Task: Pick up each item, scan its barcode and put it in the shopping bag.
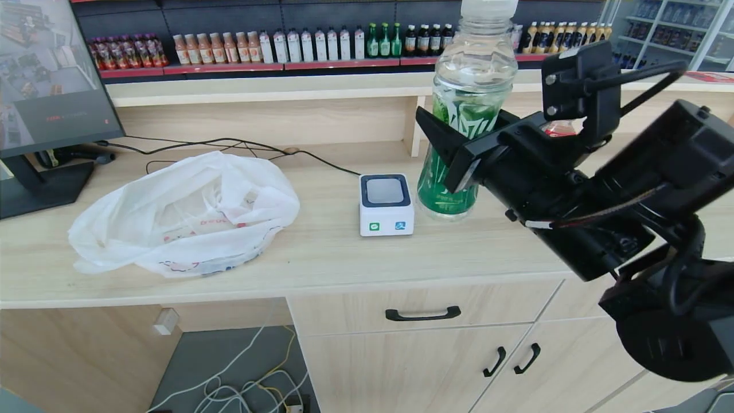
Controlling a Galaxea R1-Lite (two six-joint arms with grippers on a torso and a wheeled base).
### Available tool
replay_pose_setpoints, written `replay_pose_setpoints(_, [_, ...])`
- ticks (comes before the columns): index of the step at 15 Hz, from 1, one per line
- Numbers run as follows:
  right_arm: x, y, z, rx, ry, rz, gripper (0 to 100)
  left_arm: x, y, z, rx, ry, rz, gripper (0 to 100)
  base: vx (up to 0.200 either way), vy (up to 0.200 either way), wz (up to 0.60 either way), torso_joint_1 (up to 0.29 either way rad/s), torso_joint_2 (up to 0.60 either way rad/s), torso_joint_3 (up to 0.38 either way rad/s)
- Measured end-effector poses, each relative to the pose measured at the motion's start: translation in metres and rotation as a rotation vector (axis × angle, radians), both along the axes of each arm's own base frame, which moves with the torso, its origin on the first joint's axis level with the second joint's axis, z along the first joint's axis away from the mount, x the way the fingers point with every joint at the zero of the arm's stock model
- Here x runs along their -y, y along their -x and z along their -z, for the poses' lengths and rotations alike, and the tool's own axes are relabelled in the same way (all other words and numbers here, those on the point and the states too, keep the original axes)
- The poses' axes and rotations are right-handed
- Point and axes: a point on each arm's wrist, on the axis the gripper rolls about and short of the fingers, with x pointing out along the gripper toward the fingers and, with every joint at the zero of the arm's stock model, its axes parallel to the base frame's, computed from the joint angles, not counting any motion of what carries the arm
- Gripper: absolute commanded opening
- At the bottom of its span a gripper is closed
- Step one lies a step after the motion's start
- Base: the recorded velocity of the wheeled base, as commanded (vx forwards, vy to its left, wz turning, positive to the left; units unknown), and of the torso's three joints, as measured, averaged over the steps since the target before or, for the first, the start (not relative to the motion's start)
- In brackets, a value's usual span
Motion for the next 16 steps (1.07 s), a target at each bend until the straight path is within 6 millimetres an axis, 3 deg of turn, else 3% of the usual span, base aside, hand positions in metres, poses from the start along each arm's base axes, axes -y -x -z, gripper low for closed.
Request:
replay_pose_setpoints(5, [0.012,-0.017,-0.01,-0.16,-0.219,-0.061,0,0.0,0.0,0.0,0.0,0.0,0.0,100,0.0,0.0,0.0,0.0,0.0,0.0])
replay_pose_setpoints(9, [0.034,-0.027,-0.003,-0.128,-0.268,-0.032,0,0.0,0.0,0.0,0.0,0.0,-0.001,100,0.0,0.0,0.0,0.0,0.0,0.0])
replay_pose_setpoints(13, [0.032,-0.039,0.007,-0.17,-0.333,-0.06,0,0.0,0.0,0.0,0.0,0.0,0.0,100,0.0,0.0,0.0,0.0,0.0,0.0])
replay_pose_setpoints(16, [0.024,-0.055,0.005,-0.224,-0.497,-0.095,0,0.0,0.0,0.0,0.0,0.0,0.0,100,0.0,0.0,0.0,0.0,0.0,0.0])
